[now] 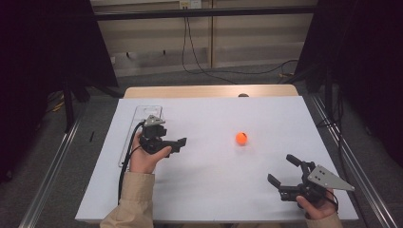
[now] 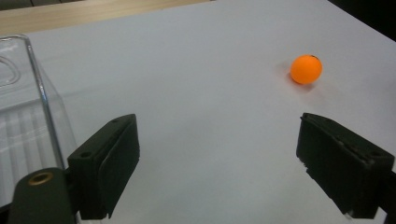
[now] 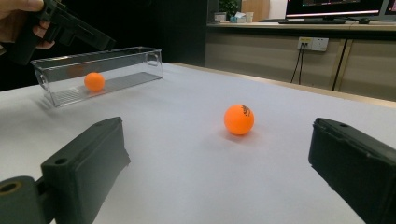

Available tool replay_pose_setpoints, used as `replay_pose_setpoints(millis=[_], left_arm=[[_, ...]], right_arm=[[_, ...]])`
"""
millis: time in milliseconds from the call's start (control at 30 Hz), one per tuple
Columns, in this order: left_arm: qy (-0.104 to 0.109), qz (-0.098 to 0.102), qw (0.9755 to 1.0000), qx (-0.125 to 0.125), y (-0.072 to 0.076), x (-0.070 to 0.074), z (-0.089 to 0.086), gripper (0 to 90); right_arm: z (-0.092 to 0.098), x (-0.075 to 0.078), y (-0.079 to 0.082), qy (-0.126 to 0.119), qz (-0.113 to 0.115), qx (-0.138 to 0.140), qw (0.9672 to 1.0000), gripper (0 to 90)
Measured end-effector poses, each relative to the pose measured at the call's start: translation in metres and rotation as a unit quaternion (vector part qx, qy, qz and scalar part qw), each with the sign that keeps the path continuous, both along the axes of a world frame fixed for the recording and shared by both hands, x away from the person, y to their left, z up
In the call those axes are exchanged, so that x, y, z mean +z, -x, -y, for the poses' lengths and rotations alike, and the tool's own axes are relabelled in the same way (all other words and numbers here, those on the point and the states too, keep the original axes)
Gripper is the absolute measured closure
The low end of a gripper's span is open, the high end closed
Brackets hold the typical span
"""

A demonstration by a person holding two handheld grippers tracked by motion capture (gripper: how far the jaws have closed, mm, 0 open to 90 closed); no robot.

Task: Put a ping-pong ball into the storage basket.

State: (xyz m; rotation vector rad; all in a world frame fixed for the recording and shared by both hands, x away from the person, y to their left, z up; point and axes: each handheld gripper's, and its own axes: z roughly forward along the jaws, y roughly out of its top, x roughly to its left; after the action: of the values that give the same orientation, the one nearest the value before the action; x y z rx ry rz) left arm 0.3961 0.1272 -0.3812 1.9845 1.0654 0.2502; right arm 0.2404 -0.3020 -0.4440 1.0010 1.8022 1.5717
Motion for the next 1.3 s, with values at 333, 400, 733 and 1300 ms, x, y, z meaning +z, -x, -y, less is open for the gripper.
replay_pose_setpoints(millis=[333,400,733,1300], left_arm=[[-0.002,0.002,0.9999,-0.016,0.0,-0.005,0.011,10.9],[0.0,0.001,0.9999,-0.015,0.0,-0.006,0.013,10.3],[-0.005,0.0,0.9997,-0.025,0.0,-0.009,0.022,9.8],[-0.009,-0.004,0.9992,-0.04,-0.001,-0.019,0.04,9.4]], right_arm=[[0.0,0.0,0.0,0.002,-0.001,0.001,1.0,3.8],[0.0,-0.001,-0.001,0.002,-0.001,0.002,1.0,3.8],[-0.001,-0.001,-0.001,0.001,-0.001,0.002,1.0,3.8],[-0.001,0.0,-0.001,0.001,-0.003,0.003,1.0,3.7]])
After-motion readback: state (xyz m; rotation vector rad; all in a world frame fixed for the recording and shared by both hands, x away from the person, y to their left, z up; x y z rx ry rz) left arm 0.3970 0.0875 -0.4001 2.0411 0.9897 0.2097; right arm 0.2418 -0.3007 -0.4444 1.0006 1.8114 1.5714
